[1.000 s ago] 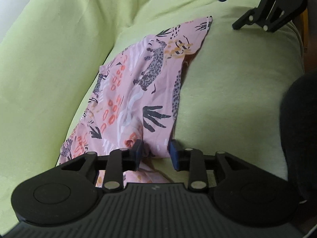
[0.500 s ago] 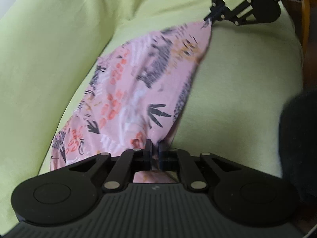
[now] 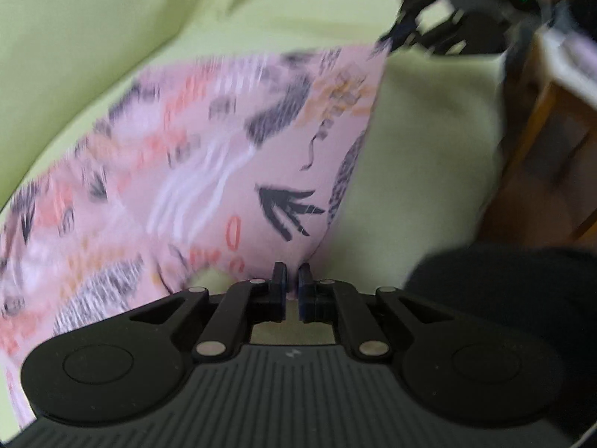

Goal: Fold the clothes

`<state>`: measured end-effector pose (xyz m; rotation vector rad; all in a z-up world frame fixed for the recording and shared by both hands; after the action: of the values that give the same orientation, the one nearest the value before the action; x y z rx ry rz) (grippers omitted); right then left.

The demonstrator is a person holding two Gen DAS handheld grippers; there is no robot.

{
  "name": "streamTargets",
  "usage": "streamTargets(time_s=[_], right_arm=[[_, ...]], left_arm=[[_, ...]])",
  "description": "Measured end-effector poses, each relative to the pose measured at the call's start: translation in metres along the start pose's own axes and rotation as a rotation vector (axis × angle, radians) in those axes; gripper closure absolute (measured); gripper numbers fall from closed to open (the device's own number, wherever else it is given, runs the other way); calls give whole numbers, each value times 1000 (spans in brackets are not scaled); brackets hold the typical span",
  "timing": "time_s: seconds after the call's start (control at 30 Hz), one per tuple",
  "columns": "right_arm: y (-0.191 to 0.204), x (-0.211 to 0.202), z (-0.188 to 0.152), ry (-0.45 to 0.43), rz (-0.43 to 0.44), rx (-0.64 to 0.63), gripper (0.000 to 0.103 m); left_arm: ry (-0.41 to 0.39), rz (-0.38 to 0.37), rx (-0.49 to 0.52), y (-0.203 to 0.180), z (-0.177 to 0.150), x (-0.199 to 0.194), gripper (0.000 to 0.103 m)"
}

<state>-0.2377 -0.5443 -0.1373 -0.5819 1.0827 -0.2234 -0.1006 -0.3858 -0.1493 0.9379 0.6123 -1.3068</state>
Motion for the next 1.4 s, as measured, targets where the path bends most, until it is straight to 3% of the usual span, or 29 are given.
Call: streamTargets(time_s=[0.07,0.13,0.17,0.27,0.33,0.37,0.4,0.43,0.5,0.6,0.7,0.77,0.83,0.87,0.9,1.0,1.1,1.2,1.27,1.33,1.4], right_arm=[[9,11,-6,4,-23,51,95],[14,9,-12,-38,-73,130,64],[16,8,-16,-58,-91,173,59],[16,10,-23,-76,-106,267,58],[16,13,-22,-88,-119,275,63],[16,13,-22,-92,-119,265,69],[17,10,-22,-94,-112,247,91],[19,8,-22,-95,-104,228,103],[21,4,-21,-97,-111,174,103],[17,-3,-21,-76,-149,141,103],[18,15,-22,-2,-54,161,103],[23,16,-24,24,-67,137,102],[19,9,-23,49,-96,168,85],[16,2,-21,52,-122,199,80],[12,-6,-19,52,-145,238,69],[5,-37,-8,-28,-144,433,64],[16,-64,14,-196,24,611,60],[39,-74,45,-328,341,783,60],[54,-67,68,-364,606,959,60],[73,-51,93,-344,827,1116,60],[90,-36,117,-307,879,1199,60]], left_arm=[[-33,29,-50,-3,0,-6,95],[-51,93,-65,-5,-2,-12,93],[-54,117,-55,-8,-3,-14,91],[-59,185,-21,-15,-6,-16,86],[-48,214,2,-20,-8,-13,87],[-47,219,10,-23,-8,-13,92],[-45,224,21,-25,-8,-12,96],[-44,228,39,-27,-7,-13,98],[-46,230,88,-31,-6,-16,100],[-31,169,106,-30,-4,-15,100],[-9,141,134,-28,-6,-8,100],[-5,121,148,-26,-5,-14,95],[-10,76,126,-22,-6,-26,88],[-27,63,120,-20,-9,-35,88],[-43,54,110,-18,-12,-45,88],[-56,100,55,-3,-28,-64,88],[-45,196,3,14,-47,-77,79],[-1,279,13,19,-66,-77,78],[12,317,17,20,-75,-77,77],[12,343,4,25,-82,-78,73],[2,353,-41,36,-89,-81,72]])
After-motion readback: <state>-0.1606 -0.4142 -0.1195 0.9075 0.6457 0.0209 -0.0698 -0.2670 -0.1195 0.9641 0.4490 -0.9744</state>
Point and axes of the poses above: each gripper's, at about its wrist camera, not at the fingertips, and x roughly the way its jaws point, y to its left, z to its top, the point moved 3 cm from there along x, roughly the way its jaws point, and after that the axes turned 3 degrees about z, right-handed, at the moved point
